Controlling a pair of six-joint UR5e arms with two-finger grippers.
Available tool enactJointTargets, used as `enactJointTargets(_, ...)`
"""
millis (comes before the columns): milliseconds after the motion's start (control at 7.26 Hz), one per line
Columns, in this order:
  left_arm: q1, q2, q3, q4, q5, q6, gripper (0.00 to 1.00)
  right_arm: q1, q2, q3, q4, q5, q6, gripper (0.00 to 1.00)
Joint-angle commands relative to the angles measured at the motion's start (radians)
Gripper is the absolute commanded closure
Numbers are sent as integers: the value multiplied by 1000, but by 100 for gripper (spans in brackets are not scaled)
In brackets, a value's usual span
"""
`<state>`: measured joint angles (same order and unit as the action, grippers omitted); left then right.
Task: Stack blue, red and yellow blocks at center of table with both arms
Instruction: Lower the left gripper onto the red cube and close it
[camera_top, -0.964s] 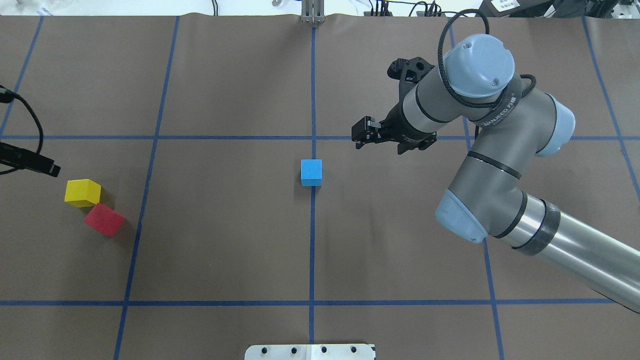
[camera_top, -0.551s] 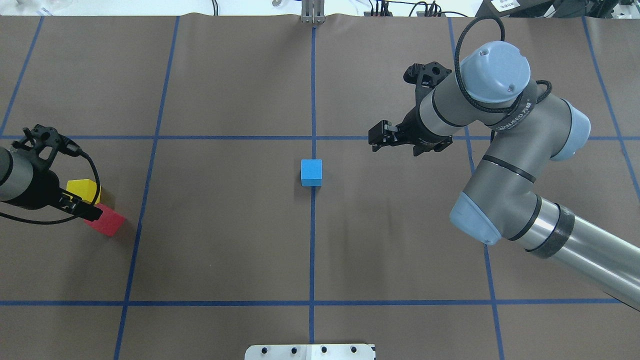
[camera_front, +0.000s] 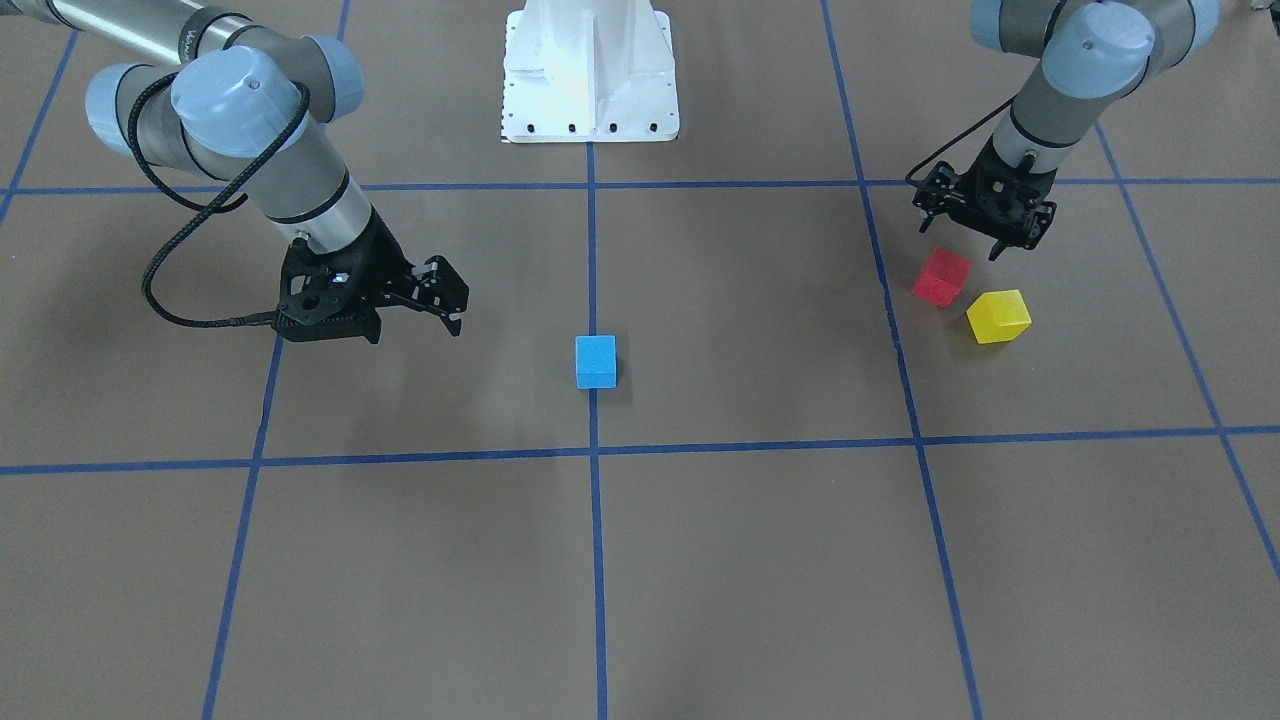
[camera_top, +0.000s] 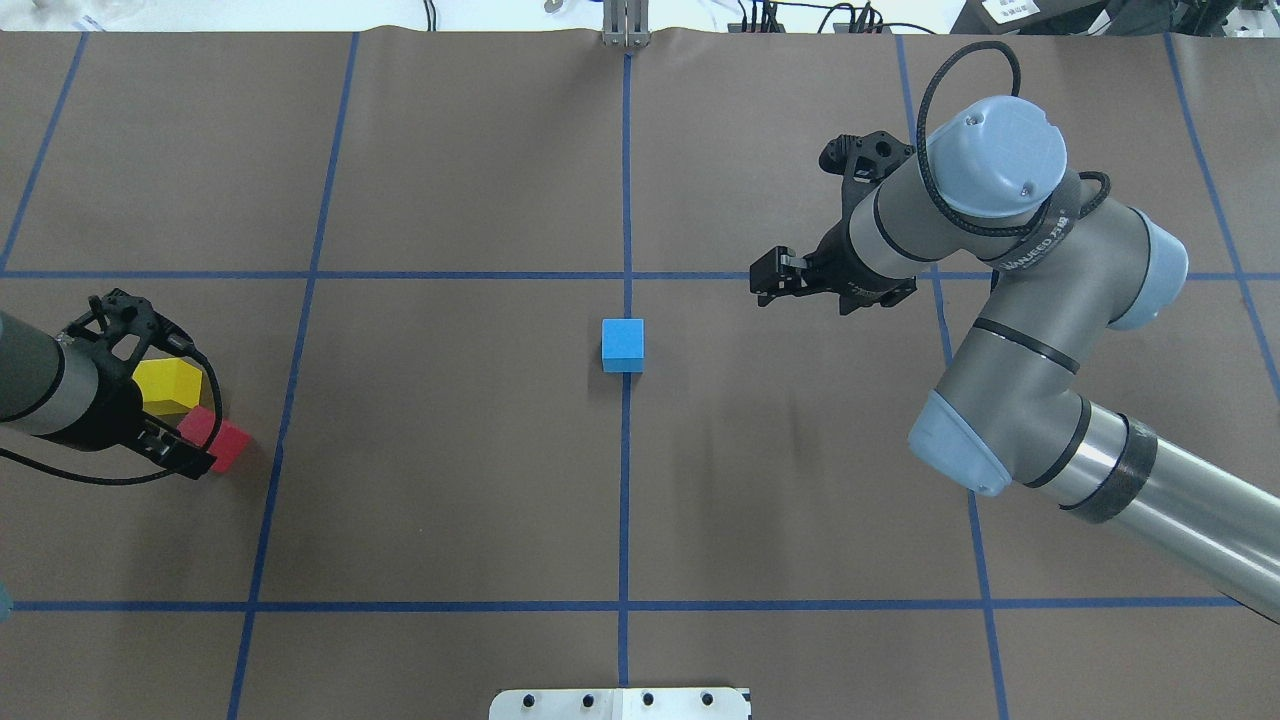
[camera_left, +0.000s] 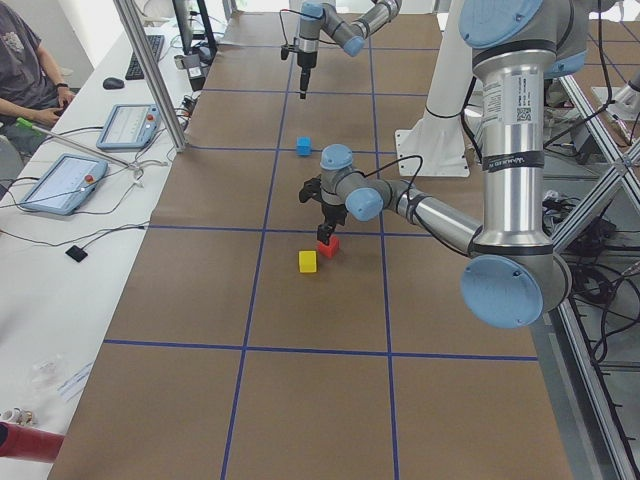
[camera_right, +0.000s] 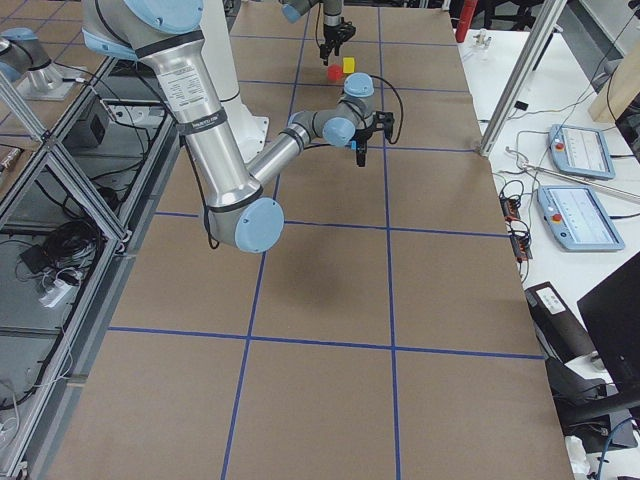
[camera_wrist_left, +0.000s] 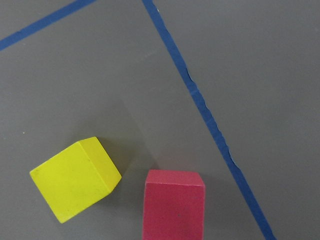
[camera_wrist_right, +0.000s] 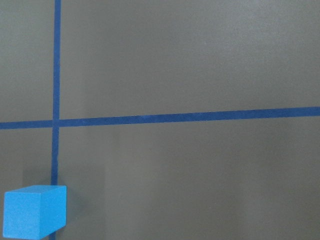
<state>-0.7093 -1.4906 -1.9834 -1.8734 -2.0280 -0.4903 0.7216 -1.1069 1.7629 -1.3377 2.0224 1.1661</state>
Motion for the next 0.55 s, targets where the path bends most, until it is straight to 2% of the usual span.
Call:
enactJointTargets(0, 16, -37, 52, -1, 0, -7, 1, -4, -4, 3, 0, -2, 1, 0)
enactJointTargets(413, 24, -46, 78, -3, 0, 1, 1, -8, -7, 4, 0, -21, 1, 0)
